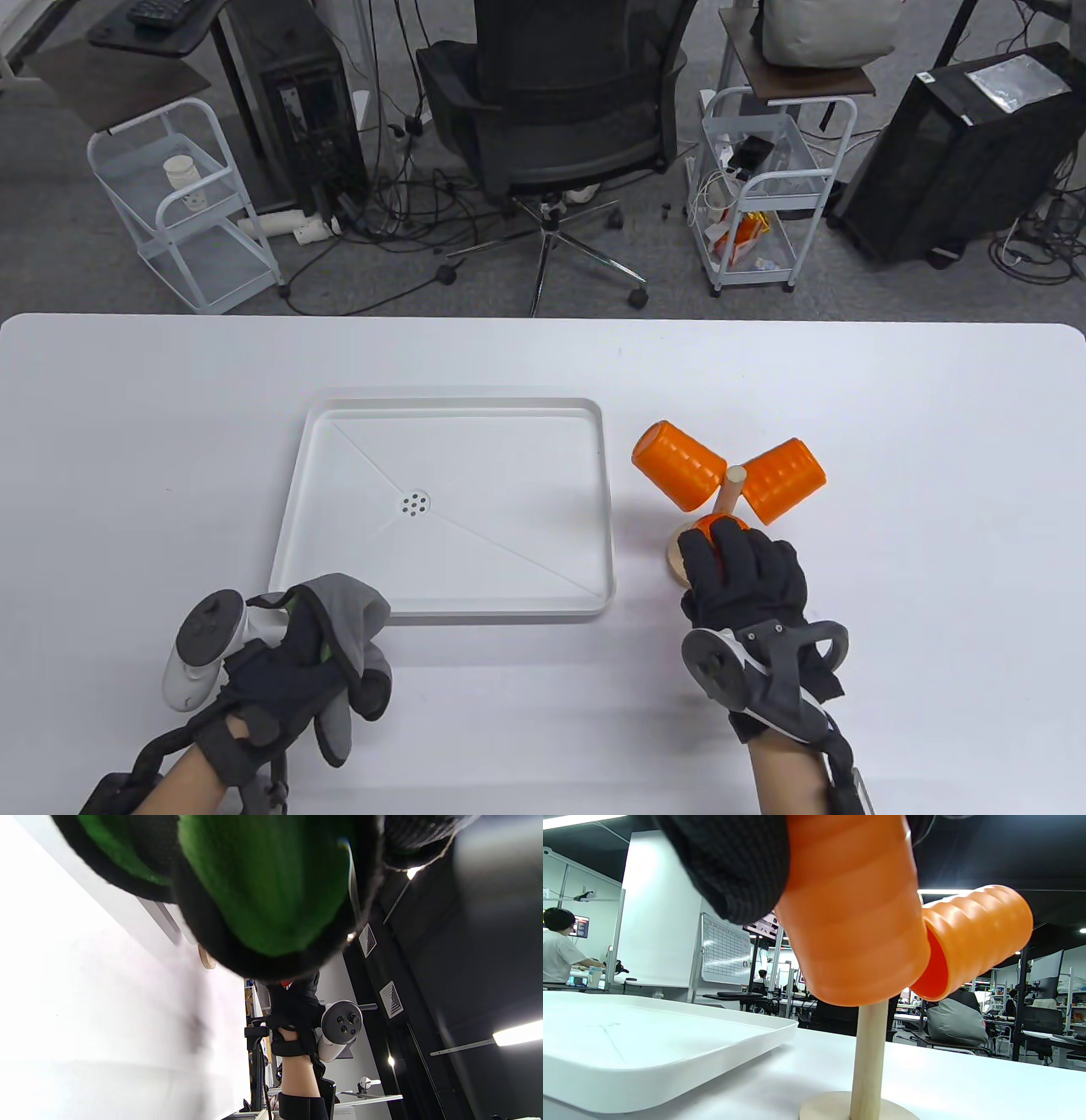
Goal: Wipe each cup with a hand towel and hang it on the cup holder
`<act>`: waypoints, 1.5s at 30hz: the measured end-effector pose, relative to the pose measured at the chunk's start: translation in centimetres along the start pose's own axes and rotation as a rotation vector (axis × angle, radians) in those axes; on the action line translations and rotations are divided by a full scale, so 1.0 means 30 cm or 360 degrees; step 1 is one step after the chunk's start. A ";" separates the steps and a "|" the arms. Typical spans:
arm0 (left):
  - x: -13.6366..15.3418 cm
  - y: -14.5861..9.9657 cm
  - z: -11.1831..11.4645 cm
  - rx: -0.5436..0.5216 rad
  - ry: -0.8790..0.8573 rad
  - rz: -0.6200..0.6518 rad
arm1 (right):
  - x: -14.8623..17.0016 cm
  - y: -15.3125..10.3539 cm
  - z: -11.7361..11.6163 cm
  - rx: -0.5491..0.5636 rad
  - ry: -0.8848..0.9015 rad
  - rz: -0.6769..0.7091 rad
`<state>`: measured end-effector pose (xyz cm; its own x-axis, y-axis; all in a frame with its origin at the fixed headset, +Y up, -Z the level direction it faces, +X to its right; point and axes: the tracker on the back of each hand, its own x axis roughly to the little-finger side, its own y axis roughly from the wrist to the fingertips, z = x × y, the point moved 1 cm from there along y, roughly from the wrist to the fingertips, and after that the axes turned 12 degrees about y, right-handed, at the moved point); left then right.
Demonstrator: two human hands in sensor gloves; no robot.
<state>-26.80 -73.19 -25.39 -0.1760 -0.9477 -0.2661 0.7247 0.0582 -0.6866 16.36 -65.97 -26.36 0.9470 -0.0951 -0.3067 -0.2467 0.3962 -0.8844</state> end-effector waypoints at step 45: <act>0.005 0.000 0.004 0.0013 -0.0013 -0.0003 | -0.311 0.080 -0.044 -0.0018 0.0328 0.0184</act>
<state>-26.75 -73.38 -25.35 -0.1720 -0.9504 -0.2590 0.7298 0.0537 -0.6816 6.67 -65.32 -26.09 0.8505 -0.2347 -0.4707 -0.3545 0.4053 -0.8427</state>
